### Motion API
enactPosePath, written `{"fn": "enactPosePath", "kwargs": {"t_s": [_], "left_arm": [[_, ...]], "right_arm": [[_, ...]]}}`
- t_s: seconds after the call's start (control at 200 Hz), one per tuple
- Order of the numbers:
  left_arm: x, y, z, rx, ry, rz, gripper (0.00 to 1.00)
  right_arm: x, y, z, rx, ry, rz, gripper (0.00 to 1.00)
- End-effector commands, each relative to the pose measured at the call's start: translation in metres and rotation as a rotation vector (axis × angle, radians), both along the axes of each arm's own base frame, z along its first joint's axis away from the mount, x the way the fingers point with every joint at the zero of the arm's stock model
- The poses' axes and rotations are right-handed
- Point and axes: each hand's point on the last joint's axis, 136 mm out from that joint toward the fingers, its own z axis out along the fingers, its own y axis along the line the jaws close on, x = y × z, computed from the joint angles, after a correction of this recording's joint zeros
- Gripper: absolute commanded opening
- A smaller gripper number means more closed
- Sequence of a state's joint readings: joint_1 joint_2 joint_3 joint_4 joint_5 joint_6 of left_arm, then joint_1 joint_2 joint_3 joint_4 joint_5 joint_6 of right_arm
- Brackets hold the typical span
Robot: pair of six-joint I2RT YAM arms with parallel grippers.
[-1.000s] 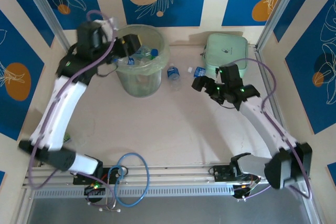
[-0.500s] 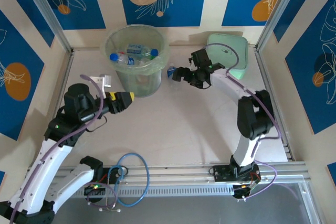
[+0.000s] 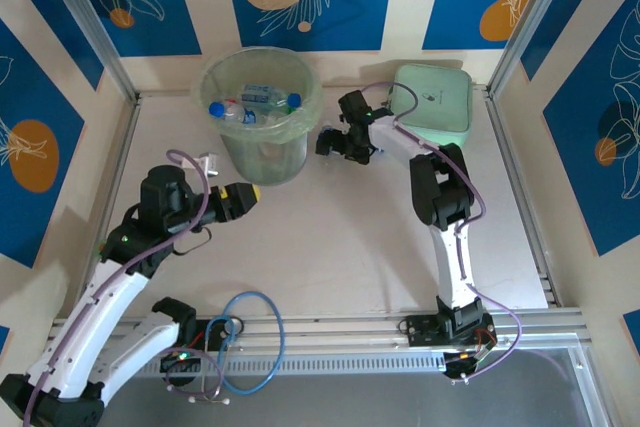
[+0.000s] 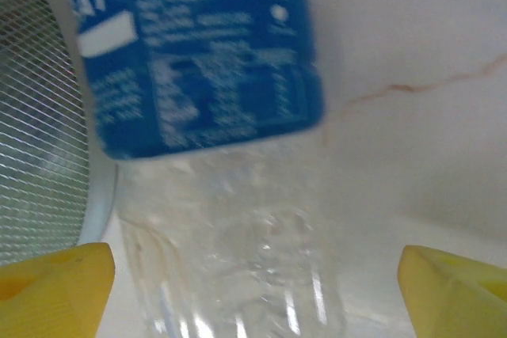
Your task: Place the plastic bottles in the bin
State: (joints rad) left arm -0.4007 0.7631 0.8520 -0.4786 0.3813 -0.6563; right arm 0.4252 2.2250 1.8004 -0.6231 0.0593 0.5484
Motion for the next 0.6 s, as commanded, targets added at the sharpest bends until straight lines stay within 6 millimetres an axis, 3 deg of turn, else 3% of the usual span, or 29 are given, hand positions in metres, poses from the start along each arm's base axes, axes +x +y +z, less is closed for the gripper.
{"fn": "enactPosePath", "kwargs": {"t_s": [0.0, 0.355, 0.595], "left_arm": [[0.002, -0.001, -0.004, 0.018, -0.008, -0.005, 0.64], [0.007, -0.003, 0.001, 0.007, -0.015, -0.001, 0.64], [0.007, -0.002, 0.005, 0.013, -0.02, -0.002, 0.64]], "right_arm": [[-0.001, 0.007, 0.001, -0.036, 0.019, 0.029, 0.91], [-0.003, -0.01, -0.033, -0.13, 0.075, -0.028, 0.85], [-0.008, -0.019, -0.022, -0.098, 0.032, -0.06, 0.69]]}}
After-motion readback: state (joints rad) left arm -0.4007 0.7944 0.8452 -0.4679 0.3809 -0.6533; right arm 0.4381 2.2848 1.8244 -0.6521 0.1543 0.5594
